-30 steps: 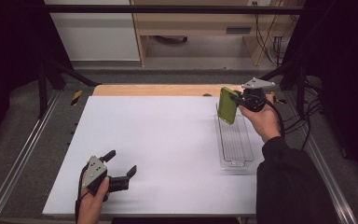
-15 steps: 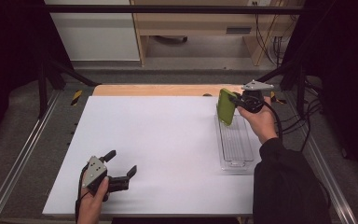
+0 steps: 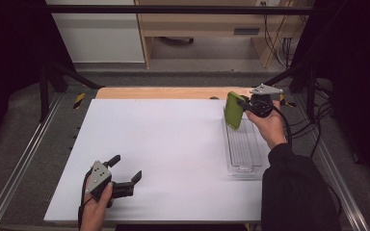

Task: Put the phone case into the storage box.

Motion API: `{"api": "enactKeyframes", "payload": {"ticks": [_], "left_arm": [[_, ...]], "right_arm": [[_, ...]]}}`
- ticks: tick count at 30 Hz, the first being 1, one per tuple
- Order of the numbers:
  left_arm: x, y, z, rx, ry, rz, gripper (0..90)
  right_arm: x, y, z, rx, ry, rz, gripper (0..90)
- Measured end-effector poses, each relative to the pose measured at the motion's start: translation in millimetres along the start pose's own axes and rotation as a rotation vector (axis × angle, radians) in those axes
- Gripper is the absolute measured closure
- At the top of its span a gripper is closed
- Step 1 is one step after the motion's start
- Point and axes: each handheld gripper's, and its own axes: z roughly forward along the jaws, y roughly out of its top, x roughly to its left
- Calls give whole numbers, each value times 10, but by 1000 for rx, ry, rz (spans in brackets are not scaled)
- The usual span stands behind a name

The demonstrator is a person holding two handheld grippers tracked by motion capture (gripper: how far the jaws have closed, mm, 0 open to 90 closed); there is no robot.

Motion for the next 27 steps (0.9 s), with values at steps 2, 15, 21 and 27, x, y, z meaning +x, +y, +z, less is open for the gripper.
{"api": "enactKeyframes", "payload": {"ticks": [2, 15, 21, 27], "left_arm": [[-2, 1, 0, -1, -2, 1, 27], [-8, 4, 0, -4, -6, 0, 27], [-8, 5, -1, -5, -6, 0, 27], [-9, 6, -2, -5, -7, 0, 27]], "right_arm": [[-6, -11, 3, -1, 1, -4, 764], [12, -10, 12, 2, 18, 2, 759], [37, -30, 11, 25, 18, -14, 749], [46, -40, 5, 35, 8, -23, 733]]}}
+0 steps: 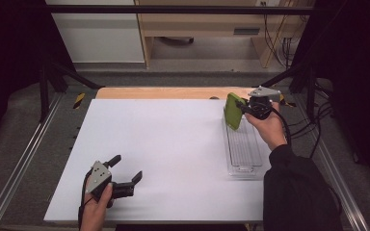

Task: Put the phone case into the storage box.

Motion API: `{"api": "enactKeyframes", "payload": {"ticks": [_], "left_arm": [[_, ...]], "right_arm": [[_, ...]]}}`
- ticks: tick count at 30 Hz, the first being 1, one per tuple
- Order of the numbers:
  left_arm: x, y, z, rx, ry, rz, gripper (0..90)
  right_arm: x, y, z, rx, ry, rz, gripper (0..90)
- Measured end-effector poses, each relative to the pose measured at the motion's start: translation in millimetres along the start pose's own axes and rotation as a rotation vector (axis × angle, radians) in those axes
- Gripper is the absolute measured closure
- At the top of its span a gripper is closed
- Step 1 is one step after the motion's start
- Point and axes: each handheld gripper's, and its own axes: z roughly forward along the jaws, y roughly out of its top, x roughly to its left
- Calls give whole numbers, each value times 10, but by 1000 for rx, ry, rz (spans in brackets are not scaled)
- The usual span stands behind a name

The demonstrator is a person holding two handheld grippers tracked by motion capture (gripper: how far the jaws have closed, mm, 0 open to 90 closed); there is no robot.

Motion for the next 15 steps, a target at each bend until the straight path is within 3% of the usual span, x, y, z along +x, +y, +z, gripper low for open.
{"api": "enactKeyframes", "payload": {"ticks": [9, 15], "left_arm": [[-4, 3, -3, -2, 1, 0, 27], [-5, 6, -5, -3, 0, 2, 28]], "right_arm": [[21, -39, -33, 39, -20, 11, 625], [31, -29, -75, 57, -23, 3, 632]]}}
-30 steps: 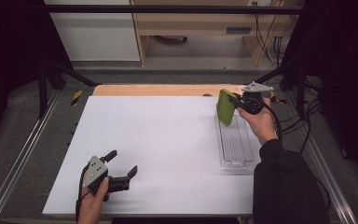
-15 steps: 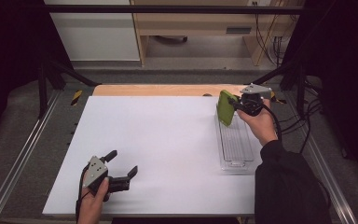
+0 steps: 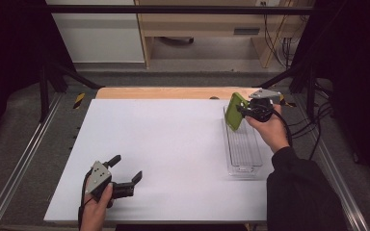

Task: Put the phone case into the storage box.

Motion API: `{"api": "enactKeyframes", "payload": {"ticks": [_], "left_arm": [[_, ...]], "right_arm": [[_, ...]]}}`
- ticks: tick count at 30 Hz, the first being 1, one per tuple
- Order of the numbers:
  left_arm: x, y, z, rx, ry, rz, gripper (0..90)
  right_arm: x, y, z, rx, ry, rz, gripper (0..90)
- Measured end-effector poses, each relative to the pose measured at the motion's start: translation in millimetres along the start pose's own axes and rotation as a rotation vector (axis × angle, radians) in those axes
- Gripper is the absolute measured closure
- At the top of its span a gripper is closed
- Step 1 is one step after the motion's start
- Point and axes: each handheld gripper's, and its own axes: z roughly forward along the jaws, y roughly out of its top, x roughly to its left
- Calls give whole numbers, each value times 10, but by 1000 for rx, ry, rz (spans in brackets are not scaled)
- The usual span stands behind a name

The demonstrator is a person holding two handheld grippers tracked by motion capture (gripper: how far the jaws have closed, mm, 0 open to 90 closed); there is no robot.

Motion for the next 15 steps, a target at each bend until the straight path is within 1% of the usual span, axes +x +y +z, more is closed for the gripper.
{"api": "enactKeyframes", "payload": {"ticks": [4, 5, 8, 9, 12, 15], "left_arm": [[0, 0, 0, 1, 1, 0, 28], [-1, 0, 0, 0, 0, 0, 28], [-2, 0, 0, 0, 3, -2, 28], [-3, 0, 2, 0, 2, -1, 28], [-8, 0, 9, 2, 1, 0, 27], [-11, 0, 10, 3, 0, 2, 28]], "right_arm": [[1, 7, -24, 10, -5, -8, 662], [-6, 8, -42, 19, -10, -18, 657], [-8, 8, -59, 35, -20, -16, 642], [-12, 10, -73, 42, -23, -27, 697], [-15, 12, -74, 41, -24, -30, 710], [-26, 18, -43, 35, -40, -23, 716]]}}
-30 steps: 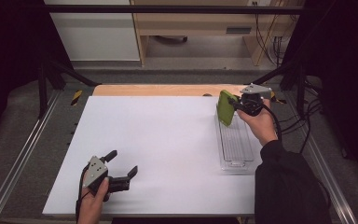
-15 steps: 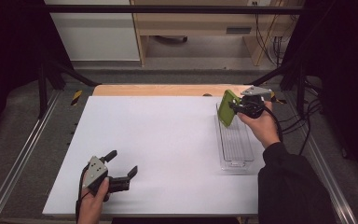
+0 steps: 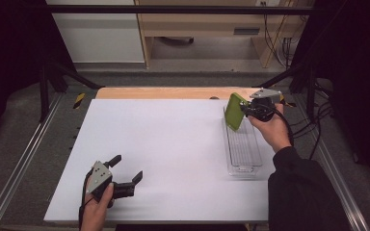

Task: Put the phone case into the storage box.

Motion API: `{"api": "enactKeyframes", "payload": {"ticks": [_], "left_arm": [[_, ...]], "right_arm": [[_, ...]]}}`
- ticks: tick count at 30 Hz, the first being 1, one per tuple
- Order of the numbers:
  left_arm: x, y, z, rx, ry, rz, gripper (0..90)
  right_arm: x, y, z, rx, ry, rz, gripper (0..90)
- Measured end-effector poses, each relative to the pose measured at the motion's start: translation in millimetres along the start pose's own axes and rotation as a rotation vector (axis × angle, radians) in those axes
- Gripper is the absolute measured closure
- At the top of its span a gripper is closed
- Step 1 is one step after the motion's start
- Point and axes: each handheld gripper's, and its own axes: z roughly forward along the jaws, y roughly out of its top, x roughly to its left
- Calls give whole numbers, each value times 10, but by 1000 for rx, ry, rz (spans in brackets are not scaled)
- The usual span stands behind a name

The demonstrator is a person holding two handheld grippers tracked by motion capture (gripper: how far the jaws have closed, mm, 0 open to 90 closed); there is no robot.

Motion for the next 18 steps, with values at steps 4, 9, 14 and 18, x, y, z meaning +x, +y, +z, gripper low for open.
{"api": "enactKeyframes", "payload": {"ticks": [4, 9, 14, 18], "left_arm": [[5, -3, 0, 0, 2, -4, 28], [11, -2, 2, -3, 2, -6, 28], [24, 7, -14, -19, 13, -7, 27], [79, 5, -34, -31, 33, -24, 27]], "right_arm": [[-20, 7, 64, -23, -29, 16, 732], [-60, 5, 134, -47, -65, 50, 732], [-76, 0, 193, -79, -88, 88, 706], [-77, 2, 240, -84, -108, 122, 666]]}}
